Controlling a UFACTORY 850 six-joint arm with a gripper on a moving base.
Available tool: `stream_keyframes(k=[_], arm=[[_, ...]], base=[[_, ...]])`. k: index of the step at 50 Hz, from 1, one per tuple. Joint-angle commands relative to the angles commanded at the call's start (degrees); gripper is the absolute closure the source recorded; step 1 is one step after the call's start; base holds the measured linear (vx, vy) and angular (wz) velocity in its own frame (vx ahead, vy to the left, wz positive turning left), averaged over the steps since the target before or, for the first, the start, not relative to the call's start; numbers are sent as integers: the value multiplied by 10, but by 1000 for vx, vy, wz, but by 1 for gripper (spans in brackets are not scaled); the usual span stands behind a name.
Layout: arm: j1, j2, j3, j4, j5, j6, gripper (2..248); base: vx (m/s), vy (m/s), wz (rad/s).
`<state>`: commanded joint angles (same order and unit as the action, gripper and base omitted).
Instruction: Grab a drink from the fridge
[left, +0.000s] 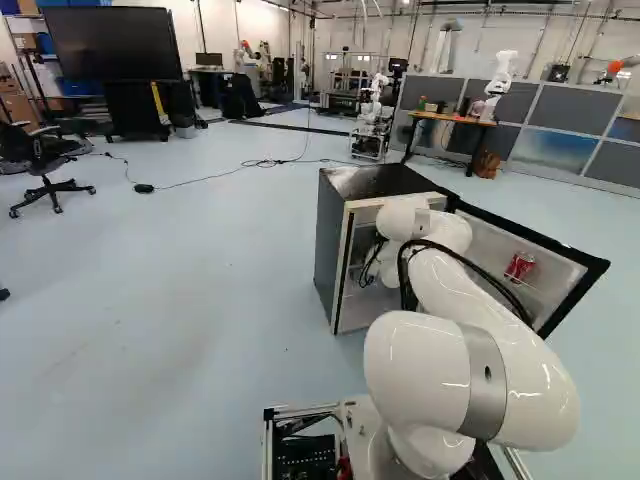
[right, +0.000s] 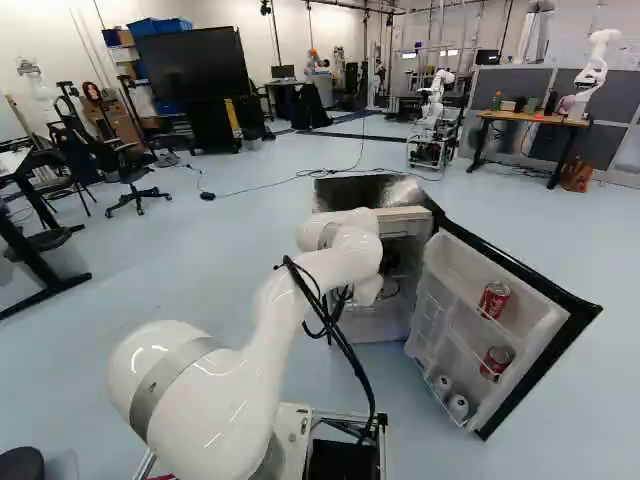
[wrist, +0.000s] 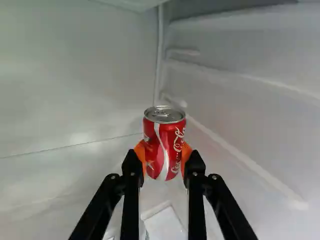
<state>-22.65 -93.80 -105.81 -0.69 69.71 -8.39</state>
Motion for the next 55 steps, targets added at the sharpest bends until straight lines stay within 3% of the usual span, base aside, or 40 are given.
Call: stream_keyframes(k=[21, 55], arm=[[-4, 53, 71, 0, 0, 0, 160], [-15, 142, 231, 0, 0, 0, 160]], base=[[0, 0, 0], [0, 0, 0]])
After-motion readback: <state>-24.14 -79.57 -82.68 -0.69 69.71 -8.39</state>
